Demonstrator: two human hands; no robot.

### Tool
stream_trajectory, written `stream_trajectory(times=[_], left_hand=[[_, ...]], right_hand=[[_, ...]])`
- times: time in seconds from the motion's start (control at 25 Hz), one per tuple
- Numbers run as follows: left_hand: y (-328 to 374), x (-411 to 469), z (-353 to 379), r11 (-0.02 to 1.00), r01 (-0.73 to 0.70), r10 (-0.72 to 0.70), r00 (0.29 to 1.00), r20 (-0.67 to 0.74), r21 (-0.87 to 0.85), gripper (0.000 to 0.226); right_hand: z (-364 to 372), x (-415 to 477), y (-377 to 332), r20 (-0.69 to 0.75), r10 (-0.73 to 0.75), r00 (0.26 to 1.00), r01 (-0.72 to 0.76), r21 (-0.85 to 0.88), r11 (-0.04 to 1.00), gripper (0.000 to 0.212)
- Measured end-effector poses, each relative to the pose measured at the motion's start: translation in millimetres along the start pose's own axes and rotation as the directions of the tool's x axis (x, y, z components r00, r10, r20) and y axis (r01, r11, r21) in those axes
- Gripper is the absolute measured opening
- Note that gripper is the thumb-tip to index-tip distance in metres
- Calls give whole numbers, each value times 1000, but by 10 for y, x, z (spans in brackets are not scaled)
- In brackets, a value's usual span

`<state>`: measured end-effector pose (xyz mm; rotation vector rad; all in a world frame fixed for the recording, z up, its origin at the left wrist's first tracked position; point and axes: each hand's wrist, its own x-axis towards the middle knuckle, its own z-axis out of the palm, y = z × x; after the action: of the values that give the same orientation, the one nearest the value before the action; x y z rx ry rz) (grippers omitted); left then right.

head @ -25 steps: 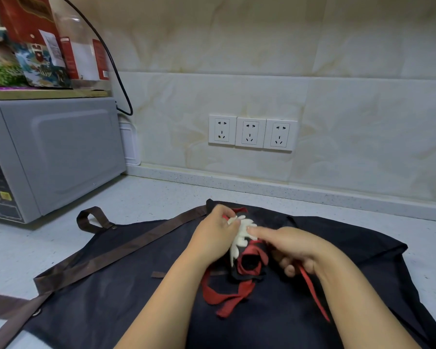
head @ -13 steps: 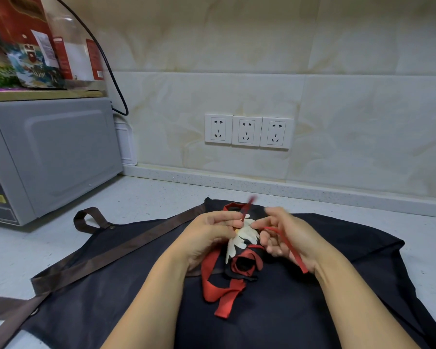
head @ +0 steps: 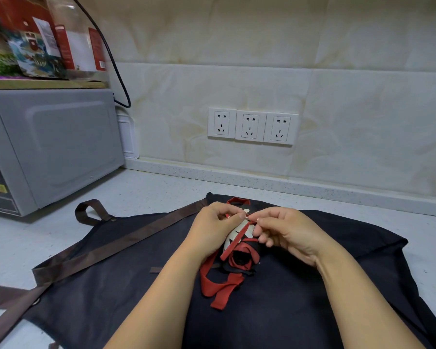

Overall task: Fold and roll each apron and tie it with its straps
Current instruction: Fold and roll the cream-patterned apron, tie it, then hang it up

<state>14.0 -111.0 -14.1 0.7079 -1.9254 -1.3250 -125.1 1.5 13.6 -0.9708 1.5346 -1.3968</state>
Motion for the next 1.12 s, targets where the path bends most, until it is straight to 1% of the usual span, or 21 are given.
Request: stream_trajectory(times=[0.08, 0.2, 0.32, 0.44, 0.56, 0.64, 0.72, 0.76, 0.8, 0.88, 0.96, 1.04, 1.12], left_hand=[[15, -5, 8, 1000, -6, 6, 1000, 8, 7, 8], [47, -3, 24, 999, 24, -23, 999, 28, -41, 11], [64, -14, 29, 991, 49, -41, 997, 60, -128, 10], [52, -11, 27, 982, 58, -41, 994, 98, -179, 12], [37, -4, 12, 977, 82, -56, 990, 131, -199, 12], [22, -4, -16, 978, 76, -39, 981, 189, -194, 13], [33, -19, -26, 956, 114, -41, 965, 260, -271, 15], [41, -22, -20, 944, 138, -55, 962, 269, -301, 16], [55, -30, -9, 940, 144, -67, 967, 248, -309, 17], [62, -38, 32, 956, 125, -89, 986, 144, -266, 21], [65, -29, 48, 976, 109, -98, 993, 67, -190, 28], [73, -33, 53, 984, 103, -98, 994, 46, -146, 31], [72, -23, 46, 979, 127, -118, 991, 60, -160, 33]], right_hand=[[6, -12, -11, -11, 4, 1000, -5, -77, 997, 16], [41, -21, -15, -47, -20, 999, 12, -154, 988, 8], [59, -21, -11, -57, -31, 998, 22, -161, 987, 13], [44, -17, -5, -40, -27, 999, 17, -224, 974, 17], [73, 19, 43, -98, -41, 994, 17, -231, 973, 13], [100, 40, 76, -137, -62, 989, 33, -209, 977, 13], [121, 47, 84, -170, -82, 982, 43, -220, 975, 9], [129, 46, 82, -182, -91, 979, 46, -233, 971, 8], [146, 44, 74, -189, -97, 977, 49, -243, 969, 7], [180, 37, 52, -190, -100, 977, 51, -244, 968, 7], [187, 38, 40, -232, -115, 966, 65, -212, 975, 15], [164, 50, 35, -297, -171, 939, 97, -249, 964, 19], [154, 61, 31, -317, -216, 924, 130, -273, 953, 17]])
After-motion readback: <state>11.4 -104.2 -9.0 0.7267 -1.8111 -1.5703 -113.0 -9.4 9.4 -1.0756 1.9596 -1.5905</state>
